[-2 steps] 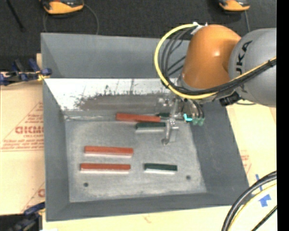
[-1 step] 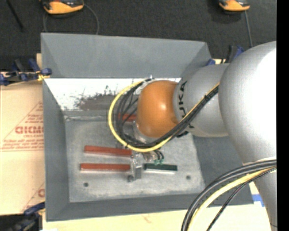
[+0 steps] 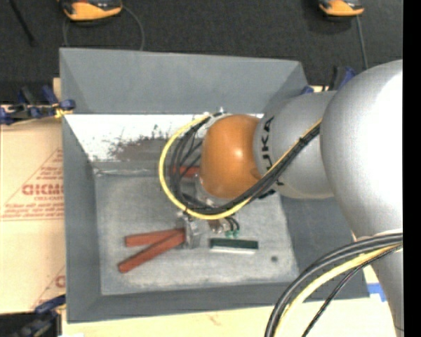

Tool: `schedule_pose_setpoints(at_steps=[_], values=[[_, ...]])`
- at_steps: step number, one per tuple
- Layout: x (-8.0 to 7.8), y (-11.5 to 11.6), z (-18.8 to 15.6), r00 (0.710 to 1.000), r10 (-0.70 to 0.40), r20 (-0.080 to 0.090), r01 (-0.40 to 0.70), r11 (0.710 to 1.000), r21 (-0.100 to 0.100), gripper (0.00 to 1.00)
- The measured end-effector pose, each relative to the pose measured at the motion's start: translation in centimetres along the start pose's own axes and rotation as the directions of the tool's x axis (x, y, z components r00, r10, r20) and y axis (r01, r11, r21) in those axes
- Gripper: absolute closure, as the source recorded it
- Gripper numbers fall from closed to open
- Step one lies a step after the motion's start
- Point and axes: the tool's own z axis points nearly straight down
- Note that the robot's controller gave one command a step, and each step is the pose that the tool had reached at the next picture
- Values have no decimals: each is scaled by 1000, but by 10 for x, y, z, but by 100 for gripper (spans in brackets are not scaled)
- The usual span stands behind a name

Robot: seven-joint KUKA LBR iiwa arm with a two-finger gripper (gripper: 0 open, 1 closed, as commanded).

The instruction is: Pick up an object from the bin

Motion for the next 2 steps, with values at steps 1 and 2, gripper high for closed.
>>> schedule_pose_setpoints(at_steps=[1,2], values=[[28,-6,0,953,304,-3,-304,953,1,100],[32,-12,-113,966,260,5,-260,966,1,100]])
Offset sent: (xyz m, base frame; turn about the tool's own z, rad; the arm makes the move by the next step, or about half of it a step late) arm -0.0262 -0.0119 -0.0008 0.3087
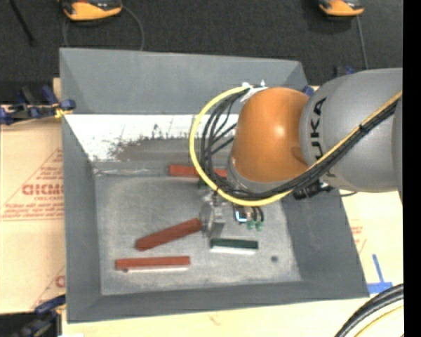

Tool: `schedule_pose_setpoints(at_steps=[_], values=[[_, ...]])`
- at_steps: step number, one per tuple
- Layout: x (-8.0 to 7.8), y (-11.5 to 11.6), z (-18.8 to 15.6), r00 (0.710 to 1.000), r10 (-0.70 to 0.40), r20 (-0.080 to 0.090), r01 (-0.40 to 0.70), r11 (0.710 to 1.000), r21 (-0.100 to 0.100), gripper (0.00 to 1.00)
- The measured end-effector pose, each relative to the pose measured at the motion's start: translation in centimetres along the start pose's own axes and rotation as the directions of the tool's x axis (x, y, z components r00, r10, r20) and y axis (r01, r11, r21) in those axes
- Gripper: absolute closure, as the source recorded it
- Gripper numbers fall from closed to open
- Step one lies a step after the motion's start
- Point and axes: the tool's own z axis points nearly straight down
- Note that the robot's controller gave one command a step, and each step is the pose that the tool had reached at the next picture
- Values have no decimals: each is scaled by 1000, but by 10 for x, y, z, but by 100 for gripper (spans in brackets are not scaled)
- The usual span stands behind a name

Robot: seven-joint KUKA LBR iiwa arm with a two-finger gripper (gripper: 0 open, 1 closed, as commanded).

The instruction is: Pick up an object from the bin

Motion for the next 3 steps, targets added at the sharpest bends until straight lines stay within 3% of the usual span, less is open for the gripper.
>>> schedule_pose_setpoints(at_steps=[1,2,3], values=[[-43,5,-67,961,-277,2,277,961,0,100],[-42,5,-65,961,-277,-3,277,961,-1,0],[14,-1,27,968,-250,-17,249,968,-3,0]])
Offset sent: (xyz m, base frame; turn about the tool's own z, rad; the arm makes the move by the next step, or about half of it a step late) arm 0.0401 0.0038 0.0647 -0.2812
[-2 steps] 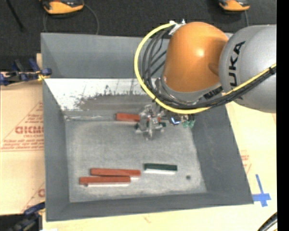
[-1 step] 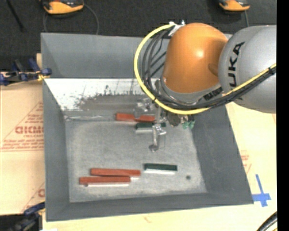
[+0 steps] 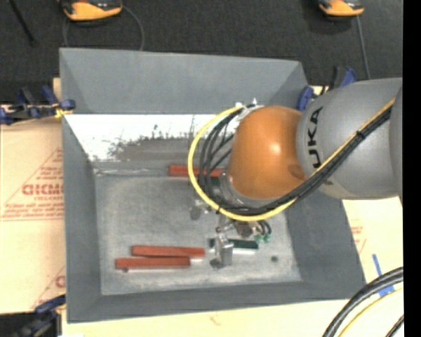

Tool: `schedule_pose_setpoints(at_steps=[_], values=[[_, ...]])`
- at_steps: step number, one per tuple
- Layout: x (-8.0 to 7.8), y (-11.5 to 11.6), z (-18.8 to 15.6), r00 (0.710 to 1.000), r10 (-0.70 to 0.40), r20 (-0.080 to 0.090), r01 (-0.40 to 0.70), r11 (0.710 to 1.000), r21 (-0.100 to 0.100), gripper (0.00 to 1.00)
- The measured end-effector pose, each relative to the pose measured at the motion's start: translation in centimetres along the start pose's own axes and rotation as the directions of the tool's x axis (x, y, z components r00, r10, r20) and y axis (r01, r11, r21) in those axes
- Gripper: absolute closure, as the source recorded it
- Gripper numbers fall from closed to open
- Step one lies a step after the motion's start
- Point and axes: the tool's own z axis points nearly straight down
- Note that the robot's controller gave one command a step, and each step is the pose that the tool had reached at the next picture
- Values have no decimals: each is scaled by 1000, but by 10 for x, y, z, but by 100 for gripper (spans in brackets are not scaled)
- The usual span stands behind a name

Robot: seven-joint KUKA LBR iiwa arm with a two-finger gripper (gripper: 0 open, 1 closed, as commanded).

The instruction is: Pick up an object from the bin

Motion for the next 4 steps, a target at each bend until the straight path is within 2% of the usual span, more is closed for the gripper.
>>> schedule_pose_setpoints(at_steps=[1,2,3,4], values=[[-10,6,90,1000,-9,6,9,1000,0,0],[-12,6,85,1000,-9,13,9,1000,1,100],[-6,-8,-48,985,-174,18,174,985,7,100],[-5,-8,-44,985,-174,11,174,985,4,0]])
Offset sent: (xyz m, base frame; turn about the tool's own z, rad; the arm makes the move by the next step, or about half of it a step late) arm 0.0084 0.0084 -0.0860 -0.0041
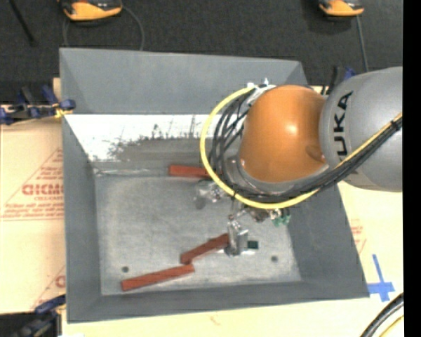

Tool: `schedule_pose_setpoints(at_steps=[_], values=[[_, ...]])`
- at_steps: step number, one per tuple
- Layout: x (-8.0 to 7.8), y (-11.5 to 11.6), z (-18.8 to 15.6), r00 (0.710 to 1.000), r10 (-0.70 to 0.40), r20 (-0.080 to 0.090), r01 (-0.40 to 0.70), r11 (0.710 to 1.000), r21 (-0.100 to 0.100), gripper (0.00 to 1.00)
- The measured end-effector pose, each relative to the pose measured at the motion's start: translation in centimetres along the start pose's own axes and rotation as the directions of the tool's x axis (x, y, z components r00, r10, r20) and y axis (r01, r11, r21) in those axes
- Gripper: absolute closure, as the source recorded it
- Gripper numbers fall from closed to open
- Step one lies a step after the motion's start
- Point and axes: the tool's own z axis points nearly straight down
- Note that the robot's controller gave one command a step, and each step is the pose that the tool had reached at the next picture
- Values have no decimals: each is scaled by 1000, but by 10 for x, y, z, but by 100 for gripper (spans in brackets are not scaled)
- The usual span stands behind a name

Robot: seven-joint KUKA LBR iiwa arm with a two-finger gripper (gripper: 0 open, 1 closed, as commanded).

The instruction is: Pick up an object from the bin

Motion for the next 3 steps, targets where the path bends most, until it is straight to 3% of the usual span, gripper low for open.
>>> schedule_pose_setpoints(at_steps=[1,2,3], values=[[-11,-17,133,992,-127,-8,127,992,-3,0],[42,-8,127,996,-85,12,85,996,3,0],[5,-71,120,993,-119,4,119,993,5,0]])
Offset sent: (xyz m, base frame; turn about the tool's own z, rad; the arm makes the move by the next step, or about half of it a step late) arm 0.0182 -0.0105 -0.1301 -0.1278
